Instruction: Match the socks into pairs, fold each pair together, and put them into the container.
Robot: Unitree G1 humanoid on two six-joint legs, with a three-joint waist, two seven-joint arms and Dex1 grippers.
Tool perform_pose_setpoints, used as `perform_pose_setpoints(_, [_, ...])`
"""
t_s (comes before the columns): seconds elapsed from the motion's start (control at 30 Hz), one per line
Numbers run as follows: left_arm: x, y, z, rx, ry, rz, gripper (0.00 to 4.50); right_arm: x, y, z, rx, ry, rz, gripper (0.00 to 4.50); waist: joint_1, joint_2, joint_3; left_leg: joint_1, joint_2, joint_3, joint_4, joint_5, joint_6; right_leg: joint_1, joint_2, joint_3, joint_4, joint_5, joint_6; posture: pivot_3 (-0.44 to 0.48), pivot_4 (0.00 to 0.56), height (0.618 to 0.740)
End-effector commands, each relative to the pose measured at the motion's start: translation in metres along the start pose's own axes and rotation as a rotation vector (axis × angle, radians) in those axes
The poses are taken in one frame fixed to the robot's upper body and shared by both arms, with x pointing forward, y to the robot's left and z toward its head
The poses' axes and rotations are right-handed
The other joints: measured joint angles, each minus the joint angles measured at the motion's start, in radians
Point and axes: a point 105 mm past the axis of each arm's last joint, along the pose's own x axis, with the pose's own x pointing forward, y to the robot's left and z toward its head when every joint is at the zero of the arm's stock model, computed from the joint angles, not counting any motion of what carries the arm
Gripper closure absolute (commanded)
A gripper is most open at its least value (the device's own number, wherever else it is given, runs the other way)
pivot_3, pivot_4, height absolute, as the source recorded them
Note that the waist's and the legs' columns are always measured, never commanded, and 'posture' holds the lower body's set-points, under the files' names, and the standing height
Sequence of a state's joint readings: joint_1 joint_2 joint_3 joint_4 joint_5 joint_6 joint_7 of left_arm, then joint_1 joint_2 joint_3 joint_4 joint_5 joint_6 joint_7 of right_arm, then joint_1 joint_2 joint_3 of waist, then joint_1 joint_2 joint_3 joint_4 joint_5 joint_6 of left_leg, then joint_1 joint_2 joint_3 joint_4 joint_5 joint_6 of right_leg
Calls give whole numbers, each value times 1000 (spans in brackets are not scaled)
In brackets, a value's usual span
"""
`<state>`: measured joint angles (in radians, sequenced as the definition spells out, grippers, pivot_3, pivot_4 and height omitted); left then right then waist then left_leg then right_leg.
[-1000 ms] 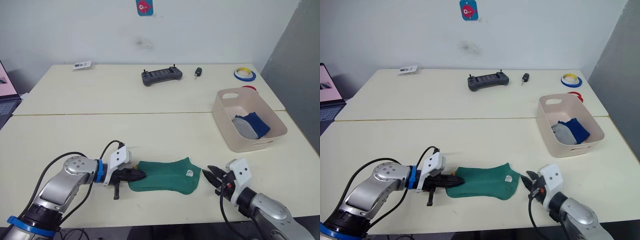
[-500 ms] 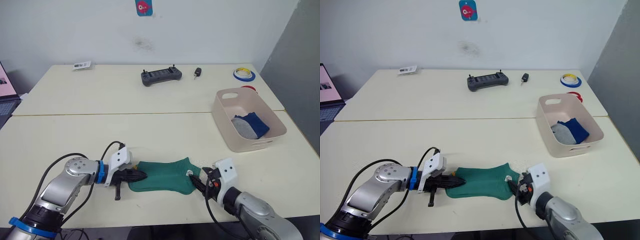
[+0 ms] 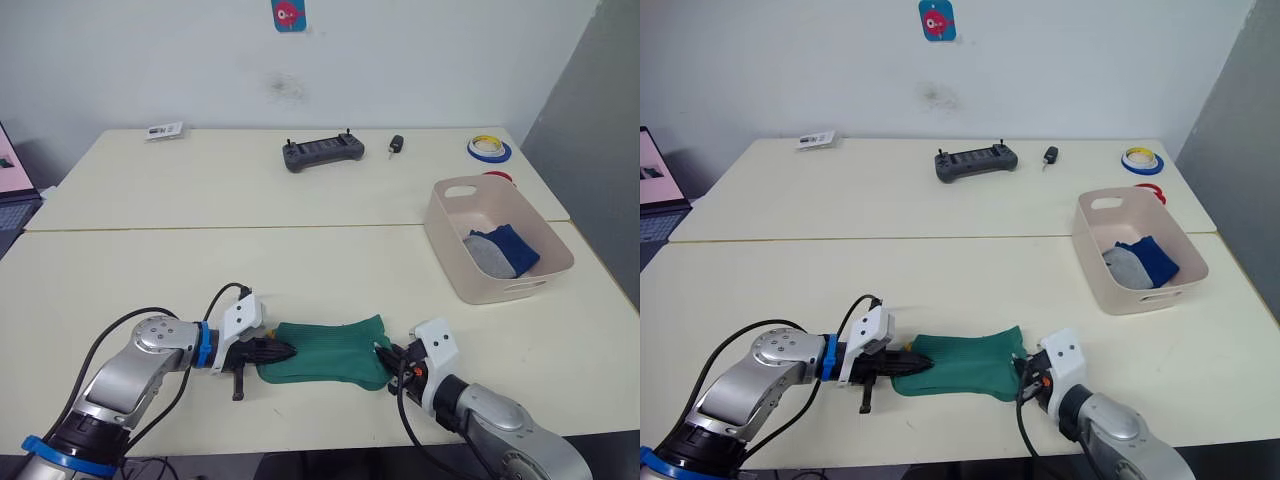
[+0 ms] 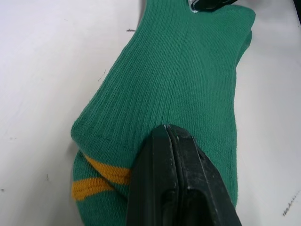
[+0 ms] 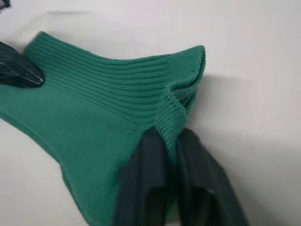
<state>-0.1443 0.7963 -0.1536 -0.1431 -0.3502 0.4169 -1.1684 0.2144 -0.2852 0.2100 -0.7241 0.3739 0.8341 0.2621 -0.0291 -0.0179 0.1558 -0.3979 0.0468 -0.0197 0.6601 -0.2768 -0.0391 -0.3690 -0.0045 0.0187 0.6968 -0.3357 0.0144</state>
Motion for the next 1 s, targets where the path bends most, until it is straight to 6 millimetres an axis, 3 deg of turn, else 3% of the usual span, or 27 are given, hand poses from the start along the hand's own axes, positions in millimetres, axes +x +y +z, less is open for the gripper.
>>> perform_pose_setpoints(0.03, [4, 2, 12, -4, -28, 3, 4500, -8, -4, 19, -35, -77, 6, 4477, 0, 0, 0, 0, 0, 0, 0, 0, 0, 0, 0, 0, 0, 0, 0, 0, 150, 740])
perform_pose_setpoints(0.43, [33, 3, 37, 70, -43, -66, 4500, -27, -32, 33, -163, -49, 43, 4477, 2, 0, 0, -1, -2, 0, 1, 0, 0, 0, 1, 0, 0, 0, 0, 0, 150, 740])
perform_pose_setpoints(0.57, [39, 4, 34, 76, -6, -72, 4500, -28, -35, 39, -200, -40, 72, 4477, 1, 0, 0, -1, -3, 0, 1, 0, 0, 0, 1, 0, 0, 0, 0, 0, 150, 740])
perform_pose_setpoints(0.8, [42, 3, 10, 60, 81, -45, 4500, -18, -10, 52, -220, -52, 170, 4477, -1, 0, 0, -1, -2, -1, 1, 0, 0, 0, 3, 1, 0, 0, 0, 0, 150, 740])
perform_pose_setpoints(1.0, [44, 2, 9, 44, 71, -37, 4500, 1, 15, 47, -201, 29, 259, 4477, 0, 0, 0, 0, -1, -1, 1, 0, 0, 1, 3, 1, 0, 0, 0, 0, 150, 740])
